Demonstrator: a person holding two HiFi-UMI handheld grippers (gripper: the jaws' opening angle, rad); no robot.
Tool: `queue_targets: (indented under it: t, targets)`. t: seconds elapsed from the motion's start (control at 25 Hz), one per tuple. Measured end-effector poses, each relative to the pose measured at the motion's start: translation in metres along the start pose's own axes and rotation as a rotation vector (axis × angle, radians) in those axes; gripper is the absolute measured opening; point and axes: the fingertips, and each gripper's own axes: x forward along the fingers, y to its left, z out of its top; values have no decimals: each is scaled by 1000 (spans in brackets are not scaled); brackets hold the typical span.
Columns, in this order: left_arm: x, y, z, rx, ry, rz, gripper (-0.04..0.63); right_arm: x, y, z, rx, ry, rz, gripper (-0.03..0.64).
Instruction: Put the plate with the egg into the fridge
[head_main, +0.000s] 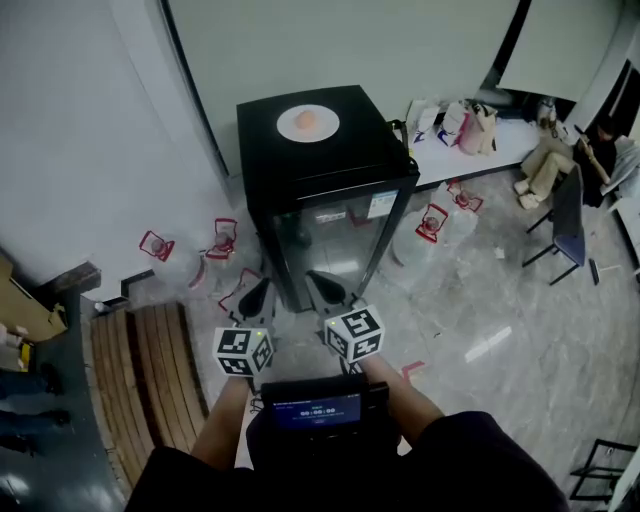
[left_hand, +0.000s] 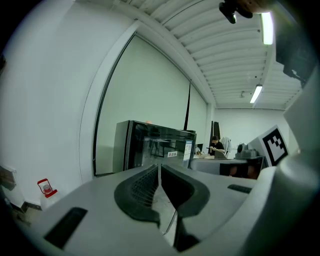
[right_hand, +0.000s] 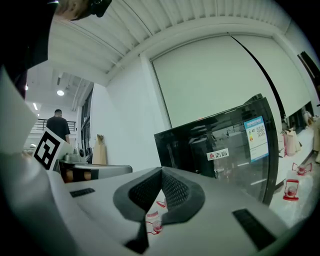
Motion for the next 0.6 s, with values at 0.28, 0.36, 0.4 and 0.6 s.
queue_targets:
  t: [0.28,0.36,0.4,0.6]
  targets:
    - [11,7,-9,65,18,-22,28,1,-1,-8,-17,-12,-30,8]
    - [14,14,-11,90,21,-35,21,8,1,-15,-16,-10,-51,8]
    - [15,19,-14,104,25,-43,20,12,3,-19,-14,-11,-62,8]
    - [22,47,-25,186,37,-132,15,34,12,-35,0,-38,-155,8]
